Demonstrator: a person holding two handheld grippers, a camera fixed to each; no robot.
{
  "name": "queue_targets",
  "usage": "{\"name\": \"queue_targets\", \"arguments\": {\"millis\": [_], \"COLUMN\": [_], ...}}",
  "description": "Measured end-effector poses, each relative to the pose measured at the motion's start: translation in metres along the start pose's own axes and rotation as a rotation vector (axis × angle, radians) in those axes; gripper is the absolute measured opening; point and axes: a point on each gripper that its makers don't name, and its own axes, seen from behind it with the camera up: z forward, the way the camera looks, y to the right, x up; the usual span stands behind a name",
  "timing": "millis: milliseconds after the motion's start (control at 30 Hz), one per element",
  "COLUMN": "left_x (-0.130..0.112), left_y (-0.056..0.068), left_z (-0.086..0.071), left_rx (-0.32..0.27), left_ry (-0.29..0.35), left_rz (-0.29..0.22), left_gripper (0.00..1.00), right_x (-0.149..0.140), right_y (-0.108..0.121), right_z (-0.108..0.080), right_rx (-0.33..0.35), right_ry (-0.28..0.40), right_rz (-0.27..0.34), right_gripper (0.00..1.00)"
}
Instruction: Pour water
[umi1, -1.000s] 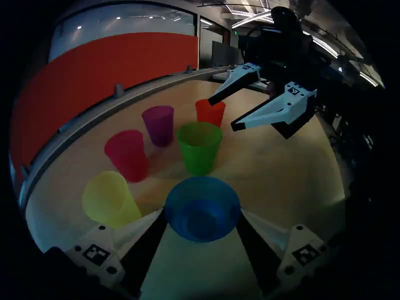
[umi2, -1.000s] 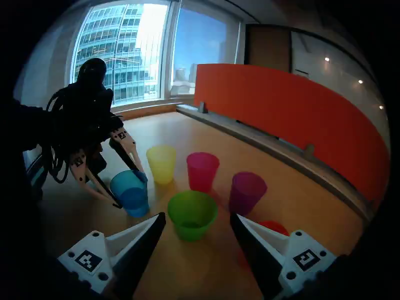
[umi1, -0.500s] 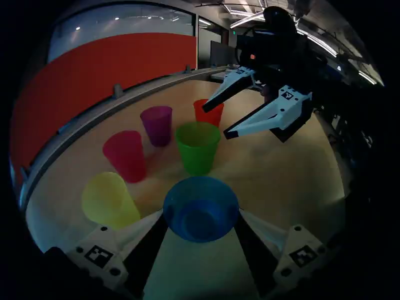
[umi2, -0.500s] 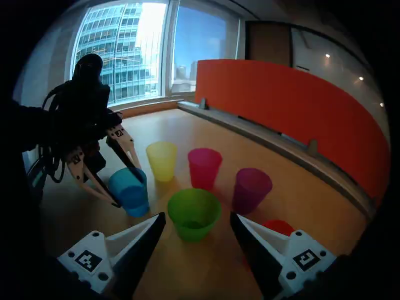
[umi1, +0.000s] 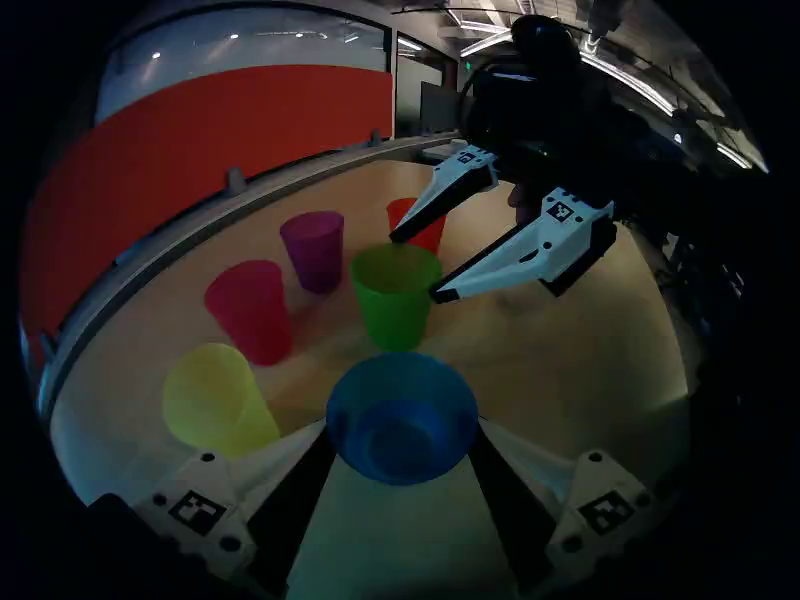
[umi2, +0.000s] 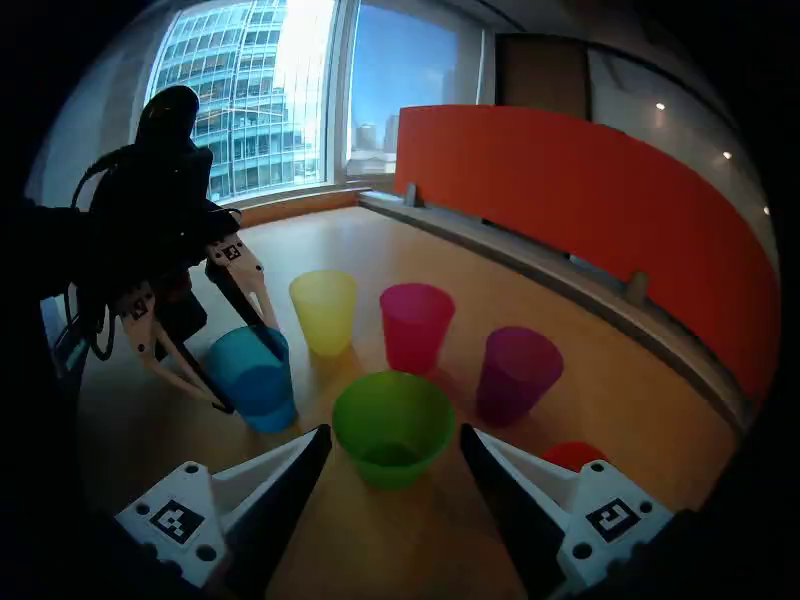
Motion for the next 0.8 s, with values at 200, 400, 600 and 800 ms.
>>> {"name": "queue_targets", "arguments": {"millis": [200, 400, 600, 800], "left_x": [0.001, 0.001, 0.0, 0.0], "left_y": [0.0, 0.001, 0.001, 0.001], "left_z": [0.001, 0.001, 0.001, 0.001], "left_rx": [-0.002, -0.004, -0.005, -0.007], "left_ry": [0.002, 0.005, 0.007, 0.011], "left_rz": [-0.003, -0.006, -0.008, -0.011], "left_gripper": [0.86, 0.86, 0.86, 0.86], "right_x": [-0.004, -0.006, -0.007, -0.008], "right_y": [0.0, 0.0, 0.0, -0.001], "right_z": [0.01, 0.017, 0.024, 0.027], "right_rx": [0.002, 0.002, 0.002, -0.004], "right_ry": [-0.015, -0.023, -0.025, -0.03], "right_rz": [-0.001, 0.008, 0.015, 0.019], "right_gripper": [1.0, 1.0, 1.0, 0.91]}}
